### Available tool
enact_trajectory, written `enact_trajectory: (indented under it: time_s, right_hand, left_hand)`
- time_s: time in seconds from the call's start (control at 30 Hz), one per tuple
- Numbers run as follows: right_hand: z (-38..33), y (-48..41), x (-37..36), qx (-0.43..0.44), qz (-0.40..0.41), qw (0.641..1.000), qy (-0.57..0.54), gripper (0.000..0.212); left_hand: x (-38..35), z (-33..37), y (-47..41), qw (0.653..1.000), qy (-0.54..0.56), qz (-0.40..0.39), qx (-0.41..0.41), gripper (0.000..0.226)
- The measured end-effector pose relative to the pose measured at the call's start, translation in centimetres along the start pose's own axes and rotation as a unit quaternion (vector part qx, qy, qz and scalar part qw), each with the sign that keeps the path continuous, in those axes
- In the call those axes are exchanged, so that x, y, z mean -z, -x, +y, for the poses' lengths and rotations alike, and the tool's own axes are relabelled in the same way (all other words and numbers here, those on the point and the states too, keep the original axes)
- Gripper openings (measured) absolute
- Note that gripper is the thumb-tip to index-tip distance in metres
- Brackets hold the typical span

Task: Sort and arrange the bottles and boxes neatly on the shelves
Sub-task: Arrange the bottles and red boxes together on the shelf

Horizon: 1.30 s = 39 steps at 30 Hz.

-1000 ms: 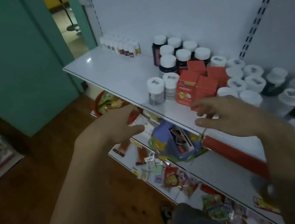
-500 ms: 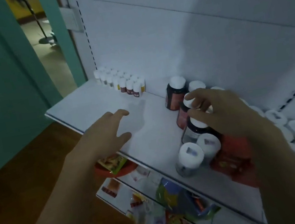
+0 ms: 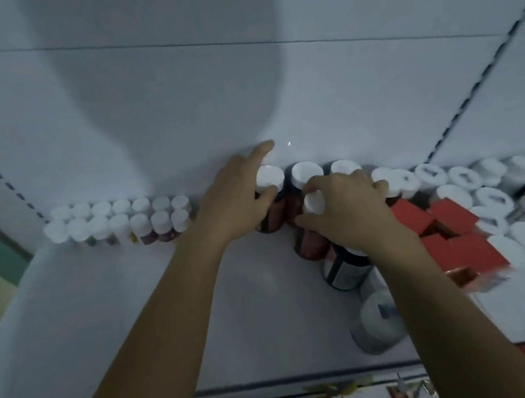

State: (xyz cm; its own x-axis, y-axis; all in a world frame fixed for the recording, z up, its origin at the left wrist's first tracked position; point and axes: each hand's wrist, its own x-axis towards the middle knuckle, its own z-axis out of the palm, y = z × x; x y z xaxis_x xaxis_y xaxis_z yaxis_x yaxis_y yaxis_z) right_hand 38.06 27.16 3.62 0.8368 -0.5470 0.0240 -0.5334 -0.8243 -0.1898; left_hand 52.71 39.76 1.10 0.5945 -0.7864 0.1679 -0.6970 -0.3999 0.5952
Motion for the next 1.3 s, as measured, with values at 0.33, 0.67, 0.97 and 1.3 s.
enact_trajectory:
  time_s: [0.33,0.67,0.97,1.3]
  right_hand:
    - [-0.4,1.1,-0.5,-0.012,0.011,1.0,-0.007,0.056]
    - [1.0,3.8,2.5,0.045,0.145,0.968,-0.201,0.048]
    - [16.2,13.7,8.4,0.011,0.362,0.875,-0.322,0.037]
    - [40.9,30.5,9.2,-0.235,0.238,0.922,-0.194,0.041]
  left_hand:
    - [-2.4,-2.6,0.3,0.992,0.034,0.1,-0.067,0.045]
    - [2.8,0.1,4.5,0.987,0.025,0.158,-0.002,0.046]
    - [-1.2,17.9,8.1,0.96,0.057,0.262,-0.082,0.041]
    - [-18.2,38.4,5.4,0.971,0.111,0.08,-0.198,0.04]
